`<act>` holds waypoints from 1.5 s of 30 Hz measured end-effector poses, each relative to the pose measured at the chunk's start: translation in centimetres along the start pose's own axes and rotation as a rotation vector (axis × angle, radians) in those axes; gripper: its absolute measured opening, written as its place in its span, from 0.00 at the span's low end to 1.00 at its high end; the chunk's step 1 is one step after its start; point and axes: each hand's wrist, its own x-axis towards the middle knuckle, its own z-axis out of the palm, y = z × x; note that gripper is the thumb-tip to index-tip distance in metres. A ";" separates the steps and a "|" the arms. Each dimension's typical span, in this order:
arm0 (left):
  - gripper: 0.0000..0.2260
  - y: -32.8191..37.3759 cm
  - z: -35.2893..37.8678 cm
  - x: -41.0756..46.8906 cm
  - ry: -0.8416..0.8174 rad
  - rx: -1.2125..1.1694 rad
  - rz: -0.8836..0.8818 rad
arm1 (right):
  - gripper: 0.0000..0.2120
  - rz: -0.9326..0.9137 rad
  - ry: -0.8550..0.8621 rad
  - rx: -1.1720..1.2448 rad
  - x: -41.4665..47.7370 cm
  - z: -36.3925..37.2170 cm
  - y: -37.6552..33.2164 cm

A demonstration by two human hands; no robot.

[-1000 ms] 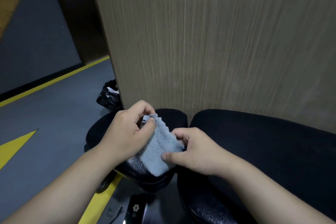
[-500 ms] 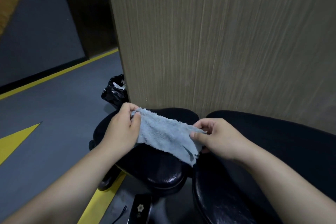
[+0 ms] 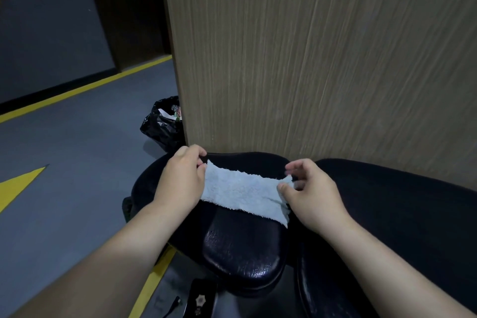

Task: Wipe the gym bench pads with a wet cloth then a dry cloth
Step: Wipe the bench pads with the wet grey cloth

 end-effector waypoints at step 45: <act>0.32 9.6 -0.5 -6.9 -0.357 0.078 0.368 | 0.37 -0.347 -0.210 -0.569 -8.1 -10.7 -0.7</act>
